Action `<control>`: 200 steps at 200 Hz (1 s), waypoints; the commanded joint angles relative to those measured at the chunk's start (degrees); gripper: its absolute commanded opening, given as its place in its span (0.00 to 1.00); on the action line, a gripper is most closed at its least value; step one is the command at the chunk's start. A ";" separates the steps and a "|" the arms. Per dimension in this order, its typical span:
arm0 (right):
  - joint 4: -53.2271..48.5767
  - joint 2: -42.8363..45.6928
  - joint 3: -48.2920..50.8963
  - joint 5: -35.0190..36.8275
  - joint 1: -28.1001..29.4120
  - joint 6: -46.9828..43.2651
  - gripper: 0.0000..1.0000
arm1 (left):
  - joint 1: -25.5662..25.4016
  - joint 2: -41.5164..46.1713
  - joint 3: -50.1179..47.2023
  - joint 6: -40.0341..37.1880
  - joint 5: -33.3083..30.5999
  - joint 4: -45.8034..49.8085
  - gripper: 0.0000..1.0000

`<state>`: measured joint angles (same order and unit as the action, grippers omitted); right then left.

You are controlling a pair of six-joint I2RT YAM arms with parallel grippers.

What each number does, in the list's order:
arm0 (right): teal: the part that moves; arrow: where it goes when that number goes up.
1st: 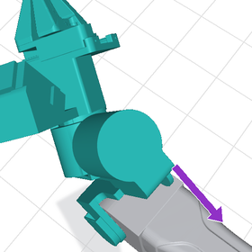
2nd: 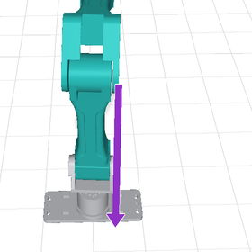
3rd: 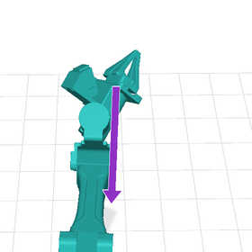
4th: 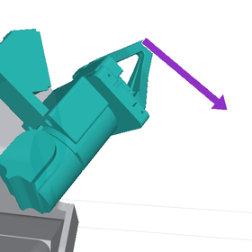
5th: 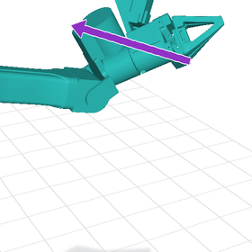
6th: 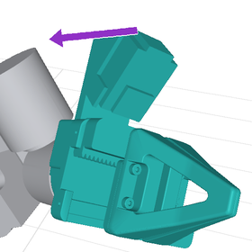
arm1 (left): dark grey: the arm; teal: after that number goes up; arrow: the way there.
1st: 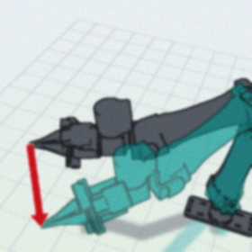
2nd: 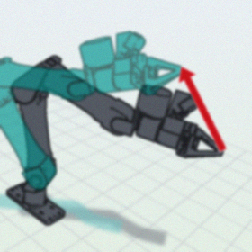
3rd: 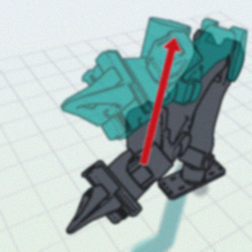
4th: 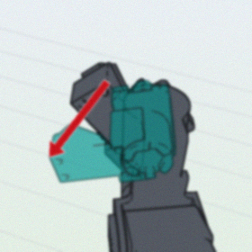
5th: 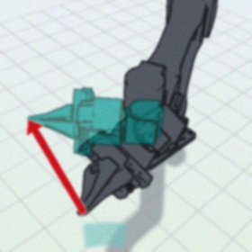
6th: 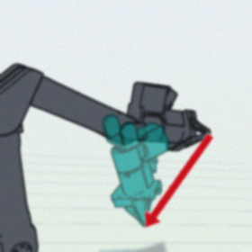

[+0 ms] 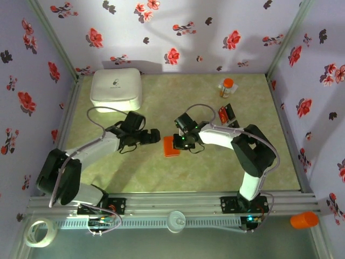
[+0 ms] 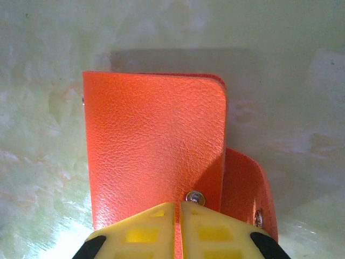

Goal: Put the credit cards into the card holder

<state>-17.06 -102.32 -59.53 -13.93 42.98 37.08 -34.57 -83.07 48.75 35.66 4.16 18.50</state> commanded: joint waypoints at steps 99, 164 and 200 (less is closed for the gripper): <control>2.29 1.42 2.86 -0.48 -0.46 2.08 0.11 | -5.68 -11.31 6.09 -3.61 -2.74 0.54 1.00; 3.15 1.57 3.54 -0.73 -0.44 2.52 0.11 | -6.39 -13.94 5.21 -3.60 -3.20 -0.22 1.00; 3.22 1.86 3.45 -1.18 -0.53 2.58 0.11 | -6.74 -14.69 5.13 -4.33 -4.31 0.33 1.00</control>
<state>-13.41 -101.30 -56.99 -14.61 42.72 38.61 -40.73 -96.27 53.47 32.77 1.58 18.35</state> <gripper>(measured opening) 0.107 0.998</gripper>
